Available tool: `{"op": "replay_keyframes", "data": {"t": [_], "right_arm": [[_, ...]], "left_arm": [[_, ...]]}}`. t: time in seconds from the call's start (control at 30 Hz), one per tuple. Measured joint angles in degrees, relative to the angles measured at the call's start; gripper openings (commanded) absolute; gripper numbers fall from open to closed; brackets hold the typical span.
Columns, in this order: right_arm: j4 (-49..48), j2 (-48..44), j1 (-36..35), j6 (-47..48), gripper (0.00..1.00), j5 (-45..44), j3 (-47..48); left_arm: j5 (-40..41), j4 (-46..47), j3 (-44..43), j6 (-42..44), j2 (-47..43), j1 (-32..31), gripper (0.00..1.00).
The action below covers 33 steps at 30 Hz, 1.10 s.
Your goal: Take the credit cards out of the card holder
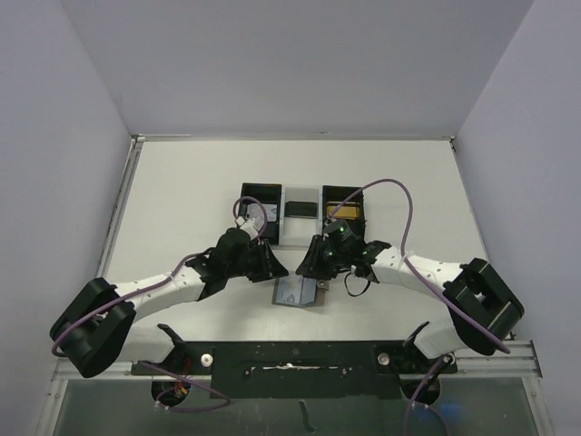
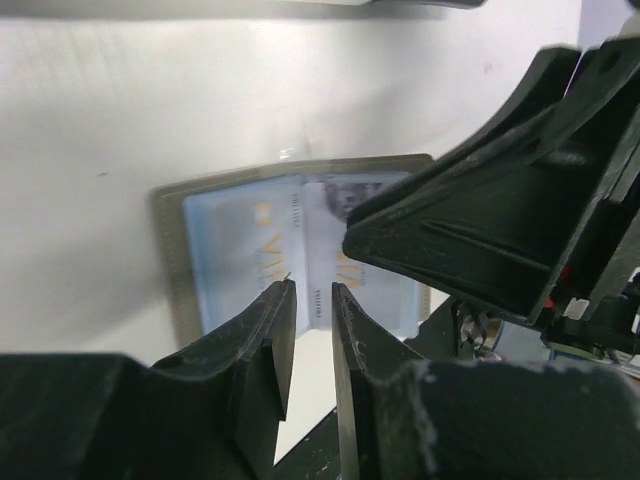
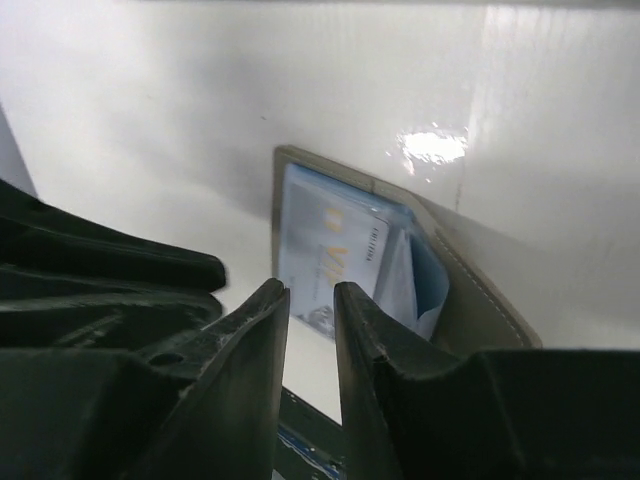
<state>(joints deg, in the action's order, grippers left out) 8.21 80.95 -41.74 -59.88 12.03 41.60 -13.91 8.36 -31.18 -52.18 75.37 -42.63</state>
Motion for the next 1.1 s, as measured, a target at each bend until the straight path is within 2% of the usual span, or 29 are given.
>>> {"op": "replay_keyframes", "data": {"t": [0.13, 0.27, 0.7, 0.83, 1.1], "right_arm": [[-0.68, 1.11, -0.81, -1.03, 0.31, -0.07, -3.17], [-2.34, 1.11, -0.83, -1.73, 0.29, 0.09, -6.56], [-20.28, 1.11, 1.70, -7.69, 0.25, 2.38, -16.04], [-23.26, 1.14, 2.38, -7.72, 0.22, 2.62, -16.87], [-32.72, 1.92, 3.04, -9.25, 0.25, 4.35, -21.64]], "left_arm": [[-0.57, -0.44, 2.95, 0.37, -2.14, 2.73, 0.24], [-2.51, -1.22, 3.54, 1.84, -2.19, 4.22, 0.25], [-7.48, -2.51, -1.20, 6.60, 0.94, 4.04, 0.34], [-7.74, -3.02, -2.27, 7.78, 1.22, 3.54, 0.34], [-8.15, -6.21, -4.17, 10.67, 5.55, 0.96, 0.34]]}}
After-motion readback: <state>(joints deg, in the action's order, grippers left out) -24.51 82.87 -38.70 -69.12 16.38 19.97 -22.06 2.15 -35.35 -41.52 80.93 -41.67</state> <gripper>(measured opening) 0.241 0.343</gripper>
